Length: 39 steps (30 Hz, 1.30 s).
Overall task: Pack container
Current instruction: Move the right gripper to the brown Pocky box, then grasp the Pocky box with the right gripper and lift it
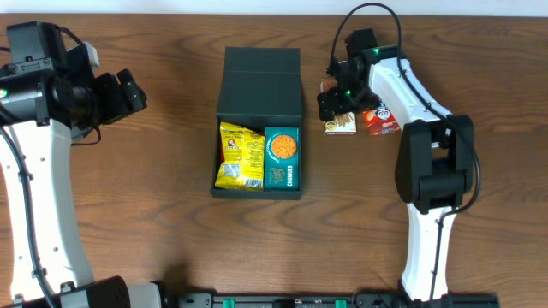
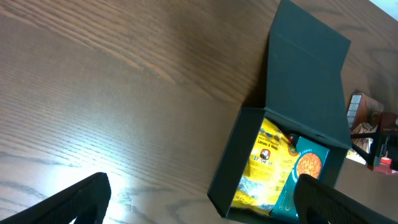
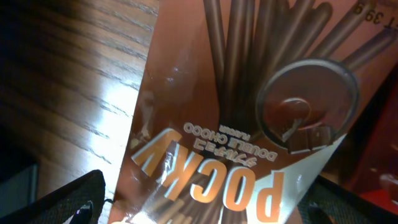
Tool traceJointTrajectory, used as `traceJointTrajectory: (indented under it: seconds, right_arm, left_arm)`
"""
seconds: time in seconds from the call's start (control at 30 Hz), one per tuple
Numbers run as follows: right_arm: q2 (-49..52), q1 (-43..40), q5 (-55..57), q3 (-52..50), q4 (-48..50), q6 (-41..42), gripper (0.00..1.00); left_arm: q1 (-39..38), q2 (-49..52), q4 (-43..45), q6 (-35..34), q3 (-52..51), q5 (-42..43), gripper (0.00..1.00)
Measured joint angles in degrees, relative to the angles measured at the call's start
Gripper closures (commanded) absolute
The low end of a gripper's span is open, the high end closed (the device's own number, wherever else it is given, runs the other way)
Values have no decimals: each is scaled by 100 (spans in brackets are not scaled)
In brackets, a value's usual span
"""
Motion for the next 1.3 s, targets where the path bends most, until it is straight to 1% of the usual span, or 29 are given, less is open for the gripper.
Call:
traceJointTrajectory:
  seconds: [0.03,0.13,0.2,0.33,0.63,0.77,0.93,1.07,1.2,1.27,1.3]
  right_arm:
    - [0,22,4,0,13,24,4]
    - [0,72,87,0,68,114,12]
    - [0,136,192,0,87,186,23]
    - [2,282,330,0,92,267,30]
    - [0,374,363,0,46,457,30]
    - [7,374,385,227,-428,514,32]
    - [13,374,389,1139,-1075,522,33]
    - [13,380,341,2111,-1880,544,37]
    - [13,463,179,2903,-2459,566,39]
    - [13,557,105,3211,-2684,586,38]
    - [13,610,103,3322,-2761,595,34]
  left_arm:
    - [0,0,2,0,0,0,5]
    - [0,0,22,-2,0,0,5]
    - [0,0,26,0,0,0,5]
    - [0,0,26,-2,0,0,5]
    - [0,0,26,-2,0,0,5]
    - [0,0,50,-2,0,0,5]
    - [0,0,101,0,0,0,5]
    - [0,0,111,0,0,0,5]
    - [0,0,111,0,0,0,5]
    - [0,0,118,0,0,0,5]
    - [0,0,127,0,0,-2,5]
